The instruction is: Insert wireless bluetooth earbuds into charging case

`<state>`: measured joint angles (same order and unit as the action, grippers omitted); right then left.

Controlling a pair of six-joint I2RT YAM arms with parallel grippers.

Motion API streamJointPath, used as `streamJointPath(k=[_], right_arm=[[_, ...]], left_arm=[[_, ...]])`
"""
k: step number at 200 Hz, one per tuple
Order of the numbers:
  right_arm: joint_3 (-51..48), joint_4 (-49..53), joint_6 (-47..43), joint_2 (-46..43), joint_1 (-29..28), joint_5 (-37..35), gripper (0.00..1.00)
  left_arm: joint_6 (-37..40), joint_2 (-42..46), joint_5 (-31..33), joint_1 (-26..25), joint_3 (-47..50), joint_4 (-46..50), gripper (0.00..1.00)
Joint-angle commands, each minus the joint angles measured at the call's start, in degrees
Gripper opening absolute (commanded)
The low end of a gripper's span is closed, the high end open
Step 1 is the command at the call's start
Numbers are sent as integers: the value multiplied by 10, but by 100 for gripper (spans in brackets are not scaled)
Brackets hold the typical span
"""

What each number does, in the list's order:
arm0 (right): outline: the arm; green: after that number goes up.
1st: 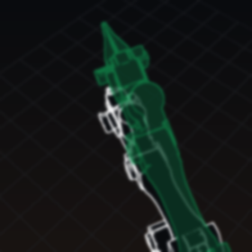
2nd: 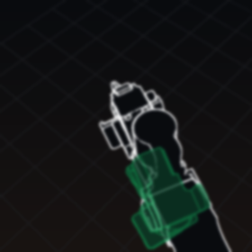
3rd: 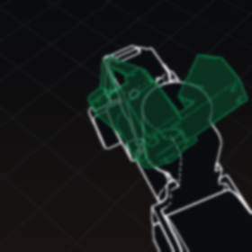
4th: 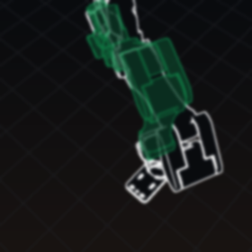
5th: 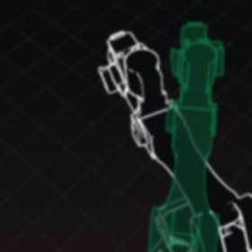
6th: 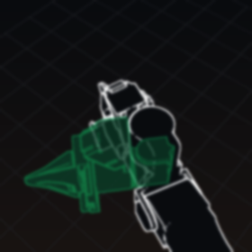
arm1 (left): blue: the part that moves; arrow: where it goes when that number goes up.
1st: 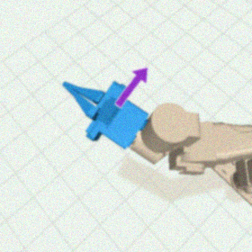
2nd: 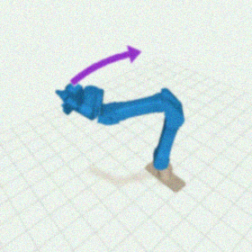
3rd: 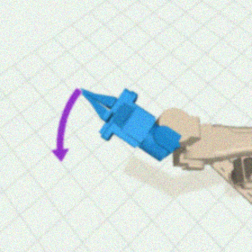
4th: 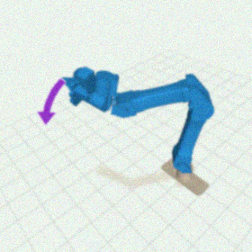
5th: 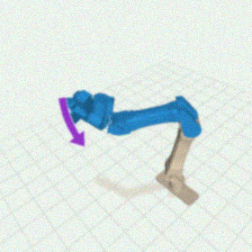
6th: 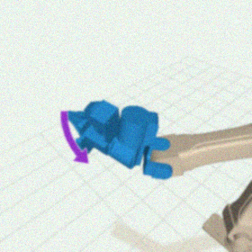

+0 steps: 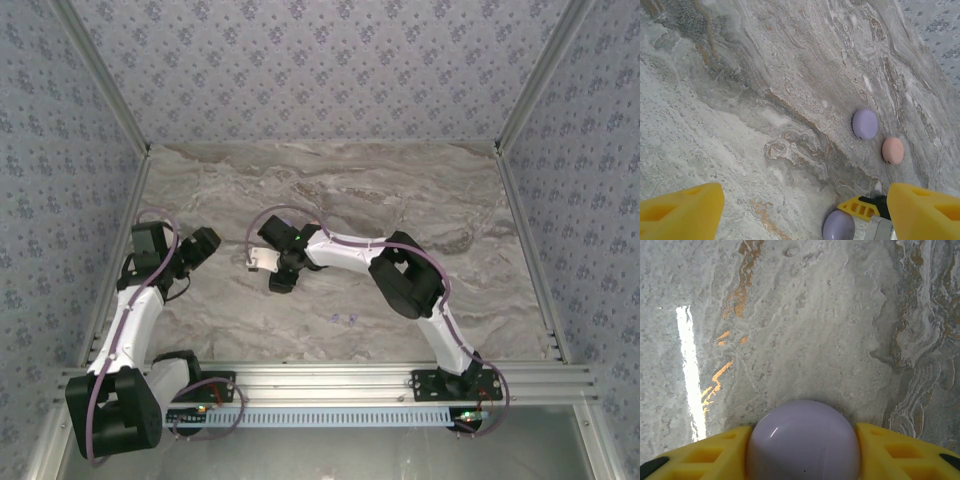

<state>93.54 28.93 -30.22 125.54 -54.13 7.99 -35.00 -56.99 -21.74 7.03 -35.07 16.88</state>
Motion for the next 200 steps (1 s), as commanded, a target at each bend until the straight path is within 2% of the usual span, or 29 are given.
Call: streamJointPath(k=[1, 30, 54, 80, 99, 130, 160, 200], right_arm=[[-4, -4, -6, -18, 11, -14, 50], [-30, -31, -7, -71, 17, -14, 48], [-65, -58, -11, -138, 24, -20, 48], [-112, -102, -11, -231, 37, -15, 48], [-134, -123, -14, -285, 43, -10, 48], [-137, -129, -24, -344, 43, -5, 48], [-134, -133, -30, -370, 37, -2, 48], [-132, -132, -41, -384, 27, -8, 48]], left_arm=[[12, 13, -24, 3, 0, 4, 84], [24, 20, -73, 3, -1, -3, 81], [25, 26, -161, 3, -10, -14, 79], [-14, 31, -273, -3, -18, -65, 77], [-32, 34, -321, -24, -28, -100, 78], [-53, 29, -358, -95, -57, -154, 80], [-61, 18, -348, -161, -87, -180, 80], [-57, -3, -329, -216, -112, -189, 72]])
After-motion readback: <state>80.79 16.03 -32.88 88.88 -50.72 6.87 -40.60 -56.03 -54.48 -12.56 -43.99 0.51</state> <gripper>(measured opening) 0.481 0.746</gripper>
